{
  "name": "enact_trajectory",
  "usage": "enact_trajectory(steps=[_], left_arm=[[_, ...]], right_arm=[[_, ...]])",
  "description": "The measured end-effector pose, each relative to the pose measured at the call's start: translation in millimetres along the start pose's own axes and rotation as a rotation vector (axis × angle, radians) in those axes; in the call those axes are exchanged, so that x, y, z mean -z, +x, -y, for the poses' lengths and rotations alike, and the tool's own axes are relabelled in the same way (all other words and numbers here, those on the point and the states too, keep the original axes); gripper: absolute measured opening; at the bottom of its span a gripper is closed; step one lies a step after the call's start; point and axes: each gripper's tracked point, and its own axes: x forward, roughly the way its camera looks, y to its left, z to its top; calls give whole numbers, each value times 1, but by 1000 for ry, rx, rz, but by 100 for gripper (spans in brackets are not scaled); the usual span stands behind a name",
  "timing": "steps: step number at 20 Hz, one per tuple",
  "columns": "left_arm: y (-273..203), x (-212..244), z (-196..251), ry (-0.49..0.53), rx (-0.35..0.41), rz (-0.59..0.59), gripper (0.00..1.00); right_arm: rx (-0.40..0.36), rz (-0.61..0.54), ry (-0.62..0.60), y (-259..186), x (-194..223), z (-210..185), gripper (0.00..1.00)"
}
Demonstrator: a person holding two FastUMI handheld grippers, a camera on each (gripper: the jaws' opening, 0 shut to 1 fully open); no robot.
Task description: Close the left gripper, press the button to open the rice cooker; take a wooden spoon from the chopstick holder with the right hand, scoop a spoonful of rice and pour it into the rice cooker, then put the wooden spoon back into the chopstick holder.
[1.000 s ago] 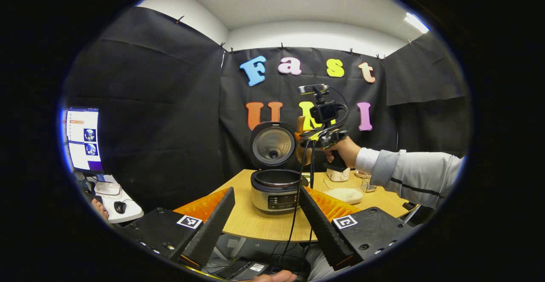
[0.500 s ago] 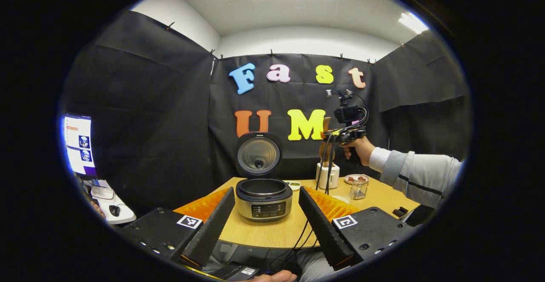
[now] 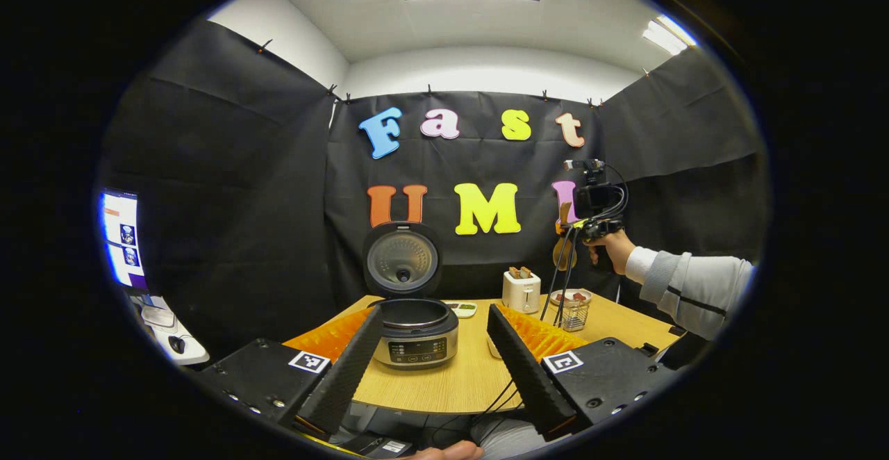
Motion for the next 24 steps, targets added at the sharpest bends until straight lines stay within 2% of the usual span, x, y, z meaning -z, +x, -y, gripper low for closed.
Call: enact_trajectory(steps=[8,15,16,17,19,20,21,24], left_arm=[[12,25,7,31,9,-44,96],[34,42,13,-15,26,-99,96],[33,41,13,-24,30,-96,100],[35,42,16,-40,44,-95,96],[38,56,22,-64,69,-131,96],[42,62,25,-65,67,-148,96],[49,66,27,-62,61,-159,96],[79,64,30,-69,61,-157,96]], right_arm=[[99,-107,89,34,99,61,12],[100,-154,181,51,151,69,14],[93,-177,191,55,161,69,13],[84,-201,208,57,171,68,14],[30,-227,259,58,179,59,17],[33,-221,268,58,179,62,27],[35,-217,277,60,173,63,54],[58,-185,271,48,163,64,91]])
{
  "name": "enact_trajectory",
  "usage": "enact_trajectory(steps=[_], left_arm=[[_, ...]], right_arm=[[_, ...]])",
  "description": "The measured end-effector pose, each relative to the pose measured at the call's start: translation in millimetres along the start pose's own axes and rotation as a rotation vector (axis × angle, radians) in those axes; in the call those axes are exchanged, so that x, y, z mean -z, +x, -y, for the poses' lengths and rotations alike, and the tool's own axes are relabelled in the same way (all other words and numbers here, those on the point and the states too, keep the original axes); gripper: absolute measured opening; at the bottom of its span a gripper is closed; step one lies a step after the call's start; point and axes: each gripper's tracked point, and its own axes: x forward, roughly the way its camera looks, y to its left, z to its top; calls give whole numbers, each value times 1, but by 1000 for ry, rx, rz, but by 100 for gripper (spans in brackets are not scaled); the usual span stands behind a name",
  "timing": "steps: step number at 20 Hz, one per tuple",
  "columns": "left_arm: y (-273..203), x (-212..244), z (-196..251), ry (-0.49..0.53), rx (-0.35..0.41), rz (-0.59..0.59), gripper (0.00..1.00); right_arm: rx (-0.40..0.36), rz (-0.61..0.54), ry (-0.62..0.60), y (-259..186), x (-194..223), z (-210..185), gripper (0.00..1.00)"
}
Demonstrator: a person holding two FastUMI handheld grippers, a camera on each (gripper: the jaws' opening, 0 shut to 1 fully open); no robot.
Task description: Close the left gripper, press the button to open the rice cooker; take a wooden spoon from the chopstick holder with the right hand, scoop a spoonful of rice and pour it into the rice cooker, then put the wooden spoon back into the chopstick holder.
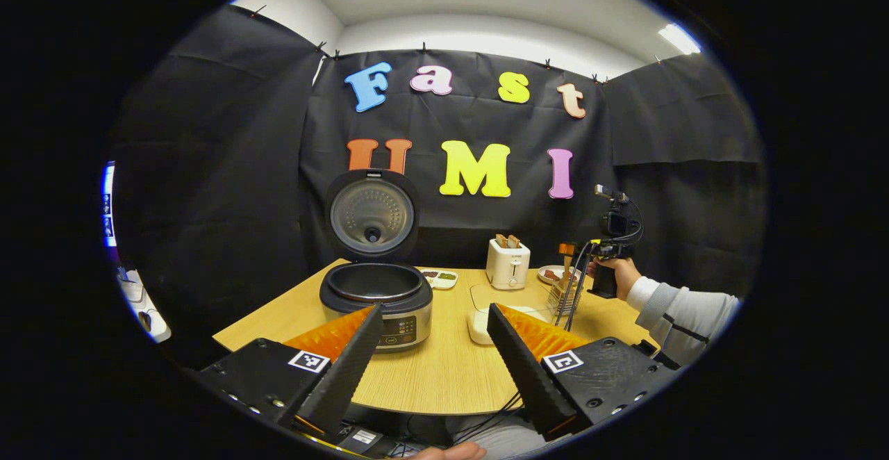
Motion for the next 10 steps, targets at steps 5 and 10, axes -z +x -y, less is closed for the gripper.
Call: enact_trajectory(steps=[5,10], left_arm=[[28,-1,-8,26,-8,-12,96],[56,-24,-23,-15,-19,-32,96]], right_arm=[[18,76,26,-45,-29,-10,100],[-27,79,-4,-115,-28,-33,100]])
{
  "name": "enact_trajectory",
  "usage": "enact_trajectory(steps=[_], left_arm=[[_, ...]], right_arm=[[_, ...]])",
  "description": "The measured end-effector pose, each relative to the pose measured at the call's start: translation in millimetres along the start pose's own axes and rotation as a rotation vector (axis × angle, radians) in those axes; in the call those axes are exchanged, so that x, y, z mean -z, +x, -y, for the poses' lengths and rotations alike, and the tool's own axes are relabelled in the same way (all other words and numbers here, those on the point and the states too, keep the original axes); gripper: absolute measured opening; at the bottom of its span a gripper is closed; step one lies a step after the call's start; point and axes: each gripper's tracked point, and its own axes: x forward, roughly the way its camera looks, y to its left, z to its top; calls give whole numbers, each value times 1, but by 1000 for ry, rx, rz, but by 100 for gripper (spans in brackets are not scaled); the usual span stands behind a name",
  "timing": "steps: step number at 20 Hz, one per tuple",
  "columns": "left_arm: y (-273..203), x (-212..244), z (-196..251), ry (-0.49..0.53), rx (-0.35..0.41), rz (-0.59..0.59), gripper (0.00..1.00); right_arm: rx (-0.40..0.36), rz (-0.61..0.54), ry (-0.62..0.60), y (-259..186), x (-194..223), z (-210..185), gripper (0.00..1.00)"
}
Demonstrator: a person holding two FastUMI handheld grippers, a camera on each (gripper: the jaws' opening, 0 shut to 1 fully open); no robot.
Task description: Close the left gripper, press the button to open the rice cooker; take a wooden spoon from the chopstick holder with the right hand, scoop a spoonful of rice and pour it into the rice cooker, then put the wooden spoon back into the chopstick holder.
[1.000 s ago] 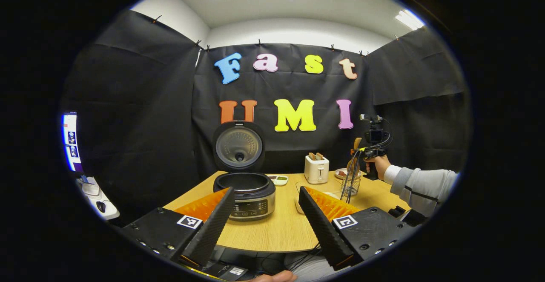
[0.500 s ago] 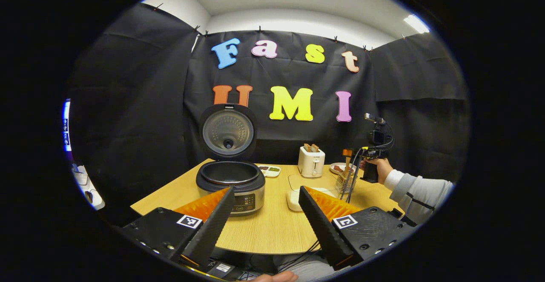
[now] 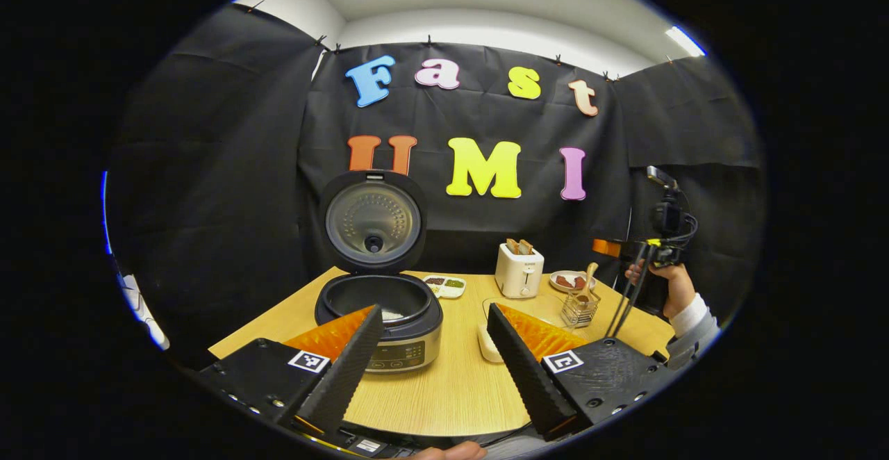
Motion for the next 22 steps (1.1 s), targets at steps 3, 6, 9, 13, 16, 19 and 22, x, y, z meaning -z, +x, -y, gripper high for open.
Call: enact_trajectory(steps=[3,6,9,13,16,19,22], left_arm=[[11,-27,-8,23,-10,10,96],[25,-59,-14,32,-11,28,96],[39,-102,-16,71,-7,72,96],[67,-161,-40,96,-47,156,96],[98,-179,-48,19,-35,160,97],[138,-185,-77,18,-96,166,96],[186,-189,-102,-4,-145,176,94]], right_arm=[[-15,13,-28,-43,3,-12,100],[-10,34,-52,-84,5,-16,100],[32,91,-97,-121,-10,-17,100],[-20,160,-114,-162,-24,-37,99],[-65,174,-106,-169,-19,-49,100],[-129,156,-136,-165,-7,-60,100],[-180,136,-154,-151,3,-62,99]])
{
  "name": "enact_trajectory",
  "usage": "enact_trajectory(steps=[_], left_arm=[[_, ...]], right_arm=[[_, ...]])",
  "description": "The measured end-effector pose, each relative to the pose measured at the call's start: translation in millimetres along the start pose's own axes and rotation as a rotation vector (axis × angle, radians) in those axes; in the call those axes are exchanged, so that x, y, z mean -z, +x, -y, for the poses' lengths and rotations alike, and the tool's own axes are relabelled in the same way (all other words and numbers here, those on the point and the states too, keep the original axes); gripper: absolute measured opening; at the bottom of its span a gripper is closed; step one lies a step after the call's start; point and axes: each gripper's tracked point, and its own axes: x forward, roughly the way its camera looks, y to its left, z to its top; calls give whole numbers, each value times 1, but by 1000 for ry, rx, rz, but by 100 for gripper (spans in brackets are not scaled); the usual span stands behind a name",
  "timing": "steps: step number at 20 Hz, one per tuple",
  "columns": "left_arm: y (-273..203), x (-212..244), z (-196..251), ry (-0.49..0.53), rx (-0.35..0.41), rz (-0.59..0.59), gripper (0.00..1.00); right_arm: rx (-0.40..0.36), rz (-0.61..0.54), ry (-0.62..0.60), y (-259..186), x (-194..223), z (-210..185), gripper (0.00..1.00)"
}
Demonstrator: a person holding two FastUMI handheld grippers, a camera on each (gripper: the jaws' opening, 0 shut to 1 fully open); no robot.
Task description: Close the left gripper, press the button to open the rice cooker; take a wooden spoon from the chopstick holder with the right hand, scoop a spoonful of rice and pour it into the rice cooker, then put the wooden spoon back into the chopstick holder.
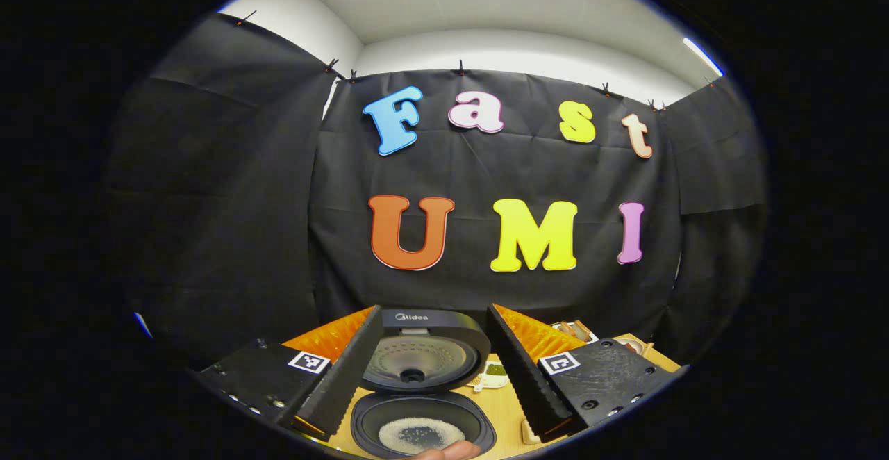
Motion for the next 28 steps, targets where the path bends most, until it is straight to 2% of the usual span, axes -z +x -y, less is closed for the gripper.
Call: enact_trajectory(steps=[4,8,10,14,15,16,17,19,28], left_arm=[[58,11,-14,-16,-3,1,95],[95,16,-30,-74,-19,11,94],[112,23,-44,-46,-55,-6,94],[125,54,-44,-37,-55,-144,94],[124,48,-45,-42,-64,-107,94],[122,51,-45,-46,-71,-144,98],[117,53,-44,-40,-74,-155,95],[111,58,-43,-47,-68,-195,100],[32,87,-30,-25,-87,-292,97]], right_arm=[[19,-18,7,20,4,14,100],[9,-21,16,28,6,18,100],[18,-19,18,27,7,23,100],[40,6,18,12,-3,33,100],[42,19,25,7,-8,34,100],[39,24,27,4,-11,34,99],[44,22,30,0,-11,35,100],[49,27,28,-8,-16,36,99],[38,40,8,-58,-31,24,100]])
